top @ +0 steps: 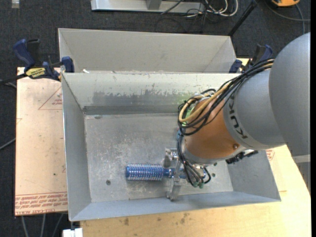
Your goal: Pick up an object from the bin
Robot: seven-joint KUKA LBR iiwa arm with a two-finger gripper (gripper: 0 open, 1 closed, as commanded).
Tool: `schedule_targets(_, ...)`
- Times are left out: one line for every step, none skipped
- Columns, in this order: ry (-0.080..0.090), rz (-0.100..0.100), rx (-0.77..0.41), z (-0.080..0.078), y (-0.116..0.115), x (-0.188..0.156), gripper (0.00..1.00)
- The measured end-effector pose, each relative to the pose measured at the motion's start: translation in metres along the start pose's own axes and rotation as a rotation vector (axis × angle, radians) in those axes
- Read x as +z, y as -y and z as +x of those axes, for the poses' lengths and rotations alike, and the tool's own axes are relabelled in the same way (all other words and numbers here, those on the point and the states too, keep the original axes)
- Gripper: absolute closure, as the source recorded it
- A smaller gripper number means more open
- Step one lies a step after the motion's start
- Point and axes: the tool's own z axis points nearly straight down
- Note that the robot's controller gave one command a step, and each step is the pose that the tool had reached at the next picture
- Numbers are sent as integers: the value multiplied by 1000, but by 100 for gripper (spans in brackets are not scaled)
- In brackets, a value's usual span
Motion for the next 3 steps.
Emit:
schedule_targets(2, 0, 0, -1, 0, -3, 100)
schedule_targets(12, 0, -63, -37, 15, -101, 100)
schedule_targets(10, 3, -58, -41, 68, -156, 100)
